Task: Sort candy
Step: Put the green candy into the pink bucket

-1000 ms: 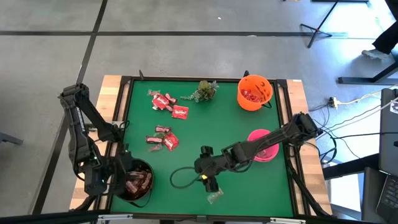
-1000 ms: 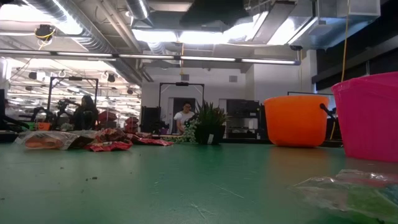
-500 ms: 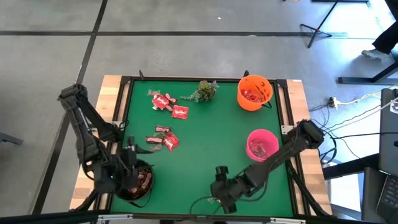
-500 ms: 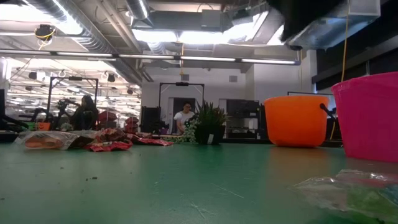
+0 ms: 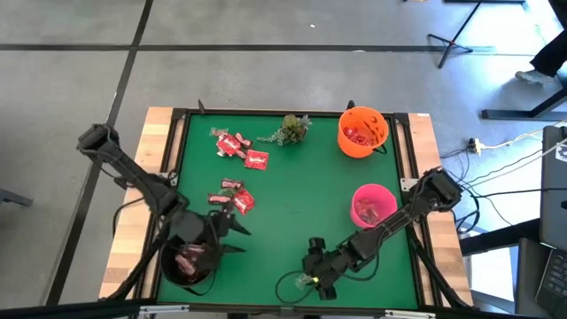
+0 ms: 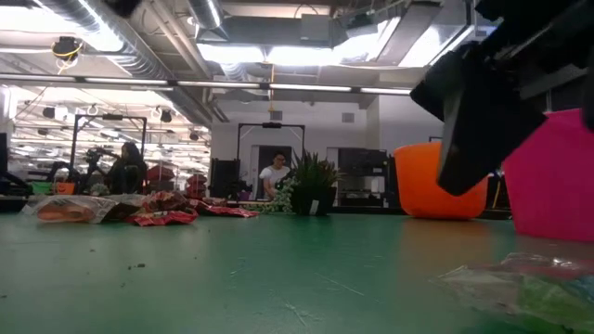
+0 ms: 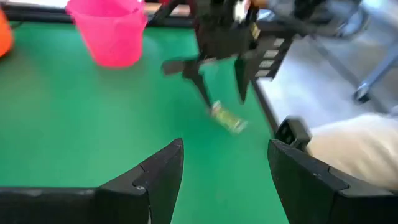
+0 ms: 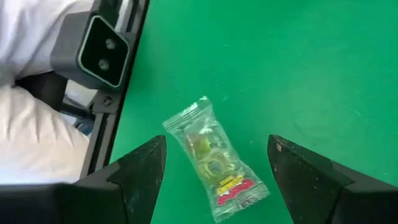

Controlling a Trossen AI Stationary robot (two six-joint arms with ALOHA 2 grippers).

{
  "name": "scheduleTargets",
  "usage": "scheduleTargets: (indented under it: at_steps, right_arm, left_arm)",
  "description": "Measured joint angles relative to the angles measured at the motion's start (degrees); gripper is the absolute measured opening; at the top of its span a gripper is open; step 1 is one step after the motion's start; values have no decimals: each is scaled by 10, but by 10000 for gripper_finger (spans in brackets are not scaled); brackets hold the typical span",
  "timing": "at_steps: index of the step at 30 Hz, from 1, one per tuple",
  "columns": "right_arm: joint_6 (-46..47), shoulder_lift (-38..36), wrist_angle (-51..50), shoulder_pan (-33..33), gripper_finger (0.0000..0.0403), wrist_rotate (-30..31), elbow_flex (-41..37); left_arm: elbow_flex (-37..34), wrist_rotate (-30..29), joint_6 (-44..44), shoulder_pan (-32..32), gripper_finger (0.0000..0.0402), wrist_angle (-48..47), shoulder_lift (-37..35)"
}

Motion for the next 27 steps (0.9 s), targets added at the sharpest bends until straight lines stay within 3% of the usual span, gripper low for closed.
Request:
scheduleTargets:
  at_steps: [7, 13, 16, 20, 27]
  right_arm:
    - [7, 21, -7, 7, 278, 17, 0]
    - [9, 55, -1, 6, 277, 4, 2]
    - [7, 61, 1, 6, 267, 11, 3]
    - [-16, 61, -3, 6, 215, 22, 2]
    - [-39, 59, -10, -4, 69, 29, 1]
  left_arm:
    - [-59, 59, 65, 62, 217, 216, 0]
    - [-61, -18, 86, 65, 213, 240, 0]
    - [-61, -28, 87, 66, 213, 237, 0]
    - [-61, -28, 87, 66, 213, 237, 0]
    - [-61, -28, 86, 66, 213, 237, 0]
